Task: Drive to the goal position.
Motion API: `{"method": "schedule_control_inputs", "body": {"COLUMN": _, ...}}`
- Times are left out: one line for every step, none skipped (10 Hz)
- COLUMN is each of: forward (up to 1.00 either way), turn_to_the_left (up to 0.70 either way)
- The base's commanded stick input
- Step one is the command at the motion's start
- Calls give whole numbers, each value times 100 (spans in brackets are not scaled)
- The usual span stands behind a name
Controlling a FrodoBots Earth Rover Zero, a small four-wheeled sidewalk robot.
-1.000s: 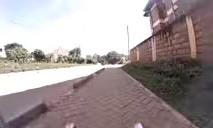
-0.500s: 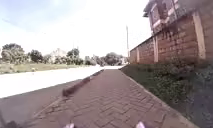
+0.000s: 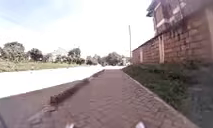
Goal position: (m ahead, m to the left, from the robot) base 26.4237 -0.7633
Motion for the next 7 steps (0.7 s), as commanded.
{"method": "schedule_control_inputs", "body": {"forward": 100, "turn_to_the_left": 0}}
{"method": "schedule_control_inputs", "body": {"forward": 100, "turn_to_the_left": -29}}
{"method": "schedule_control_inputs", "body": {"forward": 100, "turn_to_the_left": -29}}
{"method": "schedule_control_inputs", "body": {"forward": 100, "turn_to_the_left": -1}}
{"method": "schedule_control_inputs", "body": {"forward": 100, "turn_to_the_left": -2}}
{"method": "schedule_control_inputs", "body": {"forward": 100, "turn_to_the_left": 0}}
{"method": "schedule_control_inputs", "body": {"forward": 100, "turn_to_the_left": 0}}
